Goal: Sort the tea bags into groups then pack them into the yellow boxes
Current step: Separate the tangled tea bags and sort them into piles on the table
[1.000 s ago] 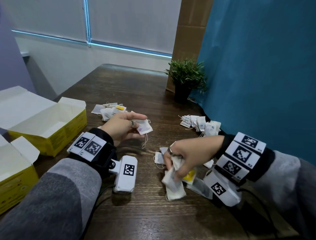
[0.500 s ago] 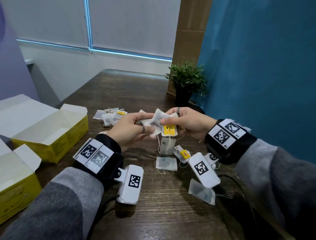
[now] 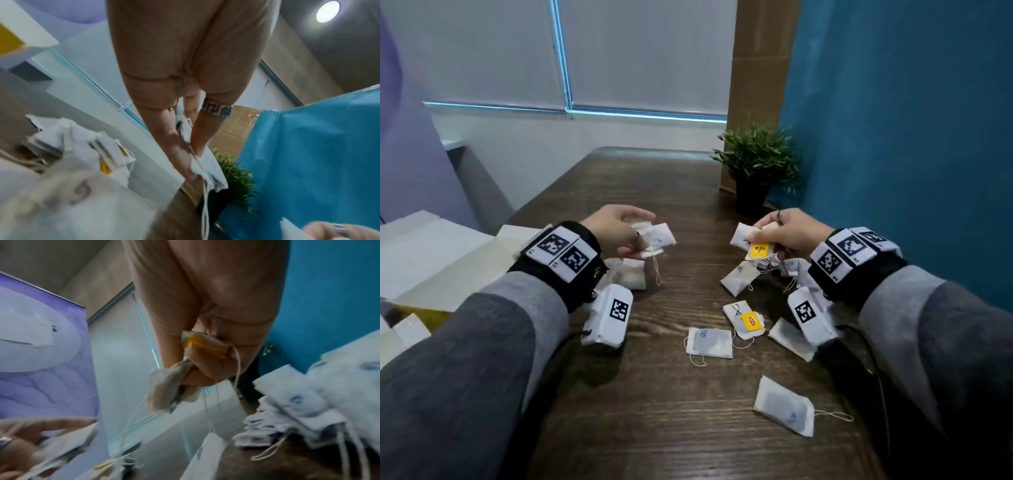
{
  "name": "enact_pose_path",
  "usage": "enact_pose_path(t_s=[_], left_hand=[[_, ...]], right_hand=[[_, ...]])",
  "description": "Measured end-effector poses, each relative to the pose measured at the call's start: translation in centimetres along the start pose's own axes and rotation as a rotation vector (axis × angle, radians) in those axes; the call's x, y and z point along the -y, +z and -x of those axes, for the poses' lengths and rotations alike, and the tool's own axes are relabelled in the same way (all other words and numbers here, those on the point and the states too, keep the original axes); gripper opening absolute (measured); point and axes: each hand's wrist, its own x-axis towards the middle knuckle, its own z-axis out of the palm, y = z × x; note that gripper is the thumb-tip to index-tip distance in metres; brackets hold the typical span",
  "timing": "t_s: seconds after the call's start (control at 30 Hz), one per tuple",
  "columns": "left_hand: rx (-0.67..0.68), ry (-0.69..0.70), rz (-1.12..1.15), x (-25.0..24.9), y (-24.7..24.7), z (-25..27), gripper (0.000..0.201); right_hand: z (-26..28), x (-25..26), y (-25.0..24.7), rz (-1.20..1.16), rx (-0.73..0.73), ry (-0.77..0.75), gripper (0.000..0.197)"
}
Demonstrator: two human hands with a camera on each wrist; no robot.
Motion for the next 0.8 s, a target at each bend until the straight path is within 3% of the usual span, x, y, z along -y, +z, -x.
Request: enact_pose_path(t_s=[0.4, 0.5, 0.57, 0.6, 0.67, 0.73, 0.8], left_hand=[[0.003, -0.182, -0.628, 1.0, -1.2, -4.5, 0.052], [0.048, -0.180, -1.006, 1.1, -0.9, -5.0, 0.062], [-0.042, -0.109, -1.296, 1.0, -0.2, -4.9, 0.065], [-0.096, -0.060, -1.330, 0.6, 0.6, -4.5, 0.063], [-0.095, 0.070, -1.241, -0.4, 2.9, -3.5, 0.063], [0.071, 0.169, -1.006, -1.5, 5.8, -2.6, 0.066], [0.253, 0.154, -0.766, -2.1, 8.3, -1.8, 0.069]], right_hand=[[-1.8, -4.0, -3.0, 0.161, -0.093, 0.132, 0.014], [-1.9, -4.0, -3.5, 0.222, -0.069, 0.143, 0.014], [-2.0, -3.8, -3.5, 0.187, 0.003, 0.119, 0.014], [-2.0, -3.7, -3.5, 0.123, 0.042, 0.102, 0.013], [-2.0, -3.2, -3.2, 0.027, 0.098, 0.070, 0.011], [-1.8, -2.6, -2.9, -0.027, 0.146, 0.039, 0.010], [-1.7, -2.2, -2.5, -0.130, 0.180, 0.020, 0.008]])
